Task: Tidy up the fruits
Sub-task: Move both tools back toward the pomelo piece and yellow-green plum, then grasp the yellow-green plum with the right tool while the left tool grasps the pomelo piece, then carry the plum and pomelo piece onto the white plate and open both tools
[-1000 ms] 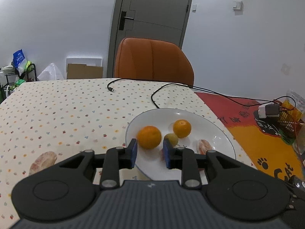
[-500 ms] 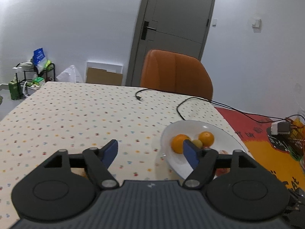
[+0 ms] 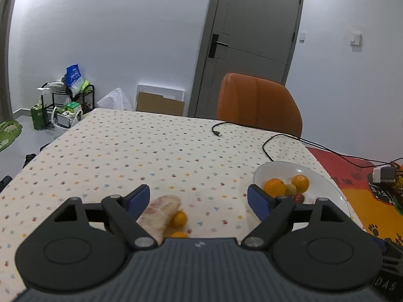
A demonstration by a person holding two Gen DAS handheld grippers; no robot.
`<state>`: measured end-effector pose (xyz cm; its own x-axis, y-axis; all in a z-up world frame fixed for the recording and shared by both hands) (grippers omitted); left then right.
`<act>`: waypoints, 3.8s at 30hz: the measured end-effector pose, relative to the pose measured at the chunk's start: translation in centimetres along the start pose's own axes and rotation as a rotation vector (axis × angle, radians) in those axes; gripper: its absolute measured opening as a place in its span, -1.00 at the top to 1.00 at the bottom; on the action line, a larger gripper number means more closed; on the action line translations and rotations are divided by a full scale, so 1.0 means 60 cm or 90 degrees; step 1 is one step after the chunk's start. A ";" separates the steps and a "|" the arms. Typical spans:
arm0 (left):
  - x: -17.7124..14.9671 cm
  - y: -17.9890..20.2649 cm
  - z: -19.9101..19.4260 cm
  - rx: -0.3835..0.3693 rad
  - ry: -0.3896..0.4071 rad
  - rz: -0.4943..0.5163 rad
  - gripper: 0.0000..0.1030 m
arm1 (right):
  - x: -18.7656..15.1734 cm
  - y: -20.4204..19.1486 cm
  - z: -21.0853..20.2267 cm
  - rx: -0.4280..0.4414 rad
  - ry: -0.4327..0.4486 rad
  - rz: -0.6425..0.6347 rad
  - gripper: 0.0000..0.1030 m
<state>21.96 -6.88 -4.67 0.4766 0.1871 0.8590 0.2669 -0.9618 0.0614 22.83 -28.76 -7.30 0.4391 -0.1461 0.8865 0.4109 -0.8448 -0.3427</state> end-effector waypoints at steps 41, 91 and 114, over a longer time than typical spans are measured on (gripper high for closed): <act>-0.078 -0.132 0.028 0.015 -0.050 -0.024 -0.51 | -0.051 -0.124 0.077 0.091 -0.103 -0.084 -0.61; -0.087 -0.088 0.097 -0.014 -0.080 0.006 -0.07 | -0.067 -0.082 0.112 0.076 -0.134 -0.038 0.56; -0.070 -0.079 0.089 -0.012 -0.076 0.011 0.31 | -0.058 -0.067 0.096 0.070 -0.110 -0.024 0.56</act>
<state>23.17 -2.06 -11.28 0.5776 0.1912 0.7936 0.2425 -0.9685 0.0568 24.23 -21.88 -10.80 0.5480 -0.0168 0.8363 0.5107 -0.7851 -0.3504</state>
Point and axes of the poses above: each gripper's, at about its wrist camera, not at the fingertips, and z roughly the way its jaws point, y to its right, x to its top, the point moved 9 cm from there along z, roughly the way its jaws point, and after that the axes turned 14 degrees about x, right-handed, at the moved point
